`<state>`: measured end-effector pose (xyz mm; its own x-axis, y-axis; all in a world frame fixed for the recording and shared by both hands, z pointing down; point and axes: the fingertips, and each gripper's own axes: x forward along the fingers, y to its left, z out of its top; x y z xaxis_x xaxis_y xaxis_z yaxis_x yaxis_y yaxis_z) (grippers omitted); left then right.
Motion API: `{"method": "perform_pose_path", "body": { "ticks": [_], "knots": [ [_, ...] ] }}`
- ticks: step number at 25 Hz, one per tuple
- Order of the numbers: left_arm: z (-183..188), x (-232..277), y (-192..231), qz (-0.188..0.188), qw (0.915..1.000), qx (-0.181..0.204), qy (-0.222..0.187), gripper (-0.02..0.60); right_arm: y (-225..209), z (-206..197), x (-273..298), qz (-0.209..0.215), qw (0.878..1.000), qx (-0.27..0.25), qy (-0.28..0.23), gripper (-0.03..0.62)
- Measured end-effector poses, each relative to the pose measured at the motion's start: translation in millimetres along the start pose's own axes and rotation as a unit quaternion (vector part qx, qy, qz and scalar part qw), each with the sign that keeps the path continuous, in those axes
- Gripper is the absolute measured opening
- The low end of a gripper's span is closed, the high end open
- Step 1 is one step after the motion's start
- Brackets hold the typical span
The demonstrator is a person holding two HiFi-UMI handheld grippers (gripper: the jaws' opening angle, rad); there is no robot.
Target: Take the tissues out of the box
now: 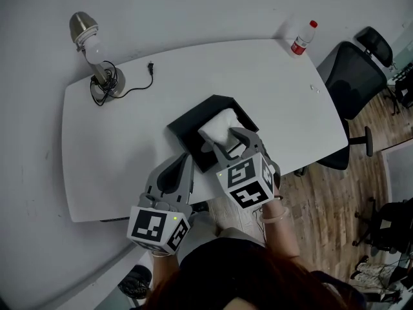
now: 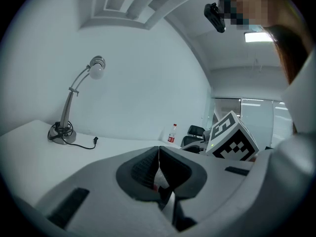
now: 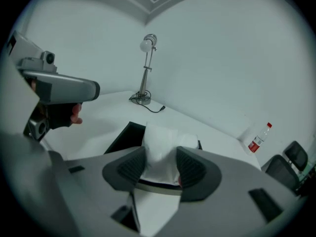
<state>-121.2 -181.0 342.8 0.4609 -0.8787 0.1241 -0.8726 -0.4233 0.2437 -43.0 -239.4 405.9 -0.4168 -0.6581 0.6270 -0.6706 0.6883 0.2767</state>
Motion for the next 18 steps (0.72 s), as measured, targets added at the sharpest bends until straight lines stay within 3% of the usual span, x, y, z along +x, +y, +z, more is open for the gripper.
{"method": "perform_pose_path", "body": {
  "ticks": [18],
  "knots": [
    [13,-47,-50,0.017,0.9985,0.046,-0.025,0.021,-1,12,-70,-0.025,0.993,0.025,-0.114,0.207]
  ]
}}
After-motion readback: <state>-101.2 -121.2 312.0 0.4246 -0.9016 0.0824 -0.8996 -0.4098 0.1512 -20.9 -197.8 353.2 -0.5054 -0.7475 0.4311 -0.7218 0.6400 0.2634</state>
